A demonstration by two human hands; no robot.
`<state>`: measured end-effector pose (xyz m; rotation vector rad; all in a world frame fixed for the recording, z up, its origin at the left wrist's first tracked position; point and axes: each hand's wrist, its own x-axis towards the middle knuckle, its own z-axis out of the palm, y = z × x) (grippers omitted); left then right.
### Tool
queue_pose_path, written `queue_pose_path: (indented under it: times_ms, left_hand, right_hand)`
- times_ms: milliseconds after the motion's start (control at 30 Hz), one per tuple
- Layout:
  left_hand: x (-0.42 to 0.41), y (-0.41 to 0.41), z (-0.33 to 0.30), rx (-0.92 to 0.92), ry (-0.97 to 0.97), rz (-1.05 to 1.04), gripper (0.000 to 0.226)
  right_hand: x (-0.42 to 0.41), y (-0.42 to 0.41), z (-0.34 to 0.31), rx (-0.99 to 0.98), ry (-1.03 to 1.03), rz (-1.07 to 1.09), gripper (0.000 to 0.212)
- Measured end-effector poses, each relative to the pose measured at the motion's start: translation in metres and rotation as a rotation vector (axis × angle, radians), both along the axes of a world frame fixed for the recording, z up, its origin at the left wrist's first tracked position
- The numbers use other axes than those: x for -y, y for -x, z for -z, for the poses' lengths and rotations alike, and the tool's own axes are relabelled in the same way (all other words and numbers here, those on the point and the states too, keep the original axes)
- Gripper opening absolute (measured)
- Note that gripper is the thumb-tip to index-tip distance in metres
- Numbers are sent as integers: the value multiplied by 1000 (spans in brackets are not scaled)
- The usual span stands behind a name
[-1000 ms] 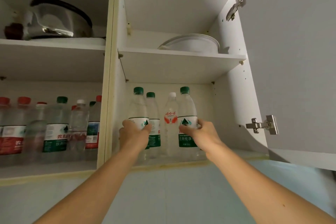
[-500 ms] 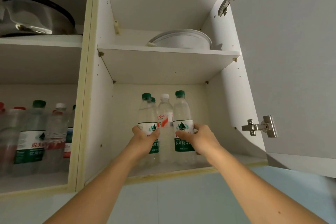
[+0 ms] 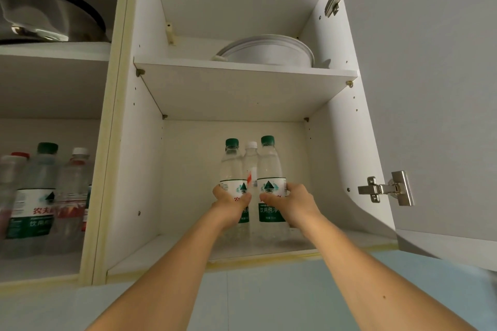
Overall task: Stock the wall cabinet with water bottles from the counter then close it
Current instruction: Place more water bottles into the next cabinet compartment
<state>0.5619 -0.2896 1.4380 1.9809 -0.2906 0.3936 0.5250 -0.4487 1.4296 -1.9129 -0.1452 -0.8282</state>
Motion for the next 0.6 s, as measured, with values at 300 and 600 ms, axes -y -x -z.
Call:
queue_pose_path:
  times_ms: [300,600]
  left_hand:
    - [-14,20,-4,-26,-138,-32,63]
    - [-58,80,-7,355,-322,-54,40]
  right_hand:
    - [0,4,1,-26,42,4,24]
    - [-5,41,12,-67,249,116,40]
